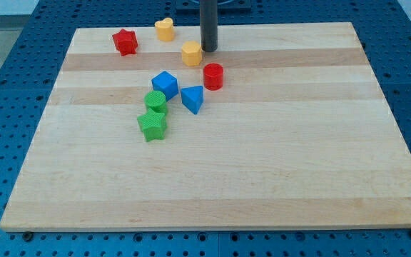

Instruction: Move the red circle towards bottom right of blue triangle

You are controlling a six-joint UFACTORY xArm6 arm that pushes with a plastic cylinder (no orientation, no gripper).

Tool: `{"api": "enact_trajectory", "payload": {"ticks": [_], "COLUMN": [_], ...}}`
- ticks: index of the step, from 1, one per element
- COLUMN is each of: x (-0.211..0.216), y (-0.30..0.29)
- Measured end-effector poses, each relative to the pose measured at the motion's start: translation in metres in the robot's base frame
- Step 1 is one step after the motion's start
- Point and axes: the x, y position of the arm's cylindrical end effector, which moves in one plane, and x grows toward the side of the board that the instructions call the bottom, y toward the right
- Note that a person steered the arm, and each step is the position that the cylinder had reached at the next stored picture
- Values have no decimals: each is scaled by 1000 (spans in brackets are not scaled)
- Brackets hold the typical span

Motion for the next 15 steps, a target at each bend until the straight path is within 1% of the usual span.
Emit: {"api": "enact_trajectory", "payload": {"ticks": [1,2,3,5,7,8,9,10,11,12,14,15], "x": [3,18,23,63,103,112,114,99,103,118,151,165], "y": [-19,-19,-18,-3,40,58,74,110,132,117,65,57]}}
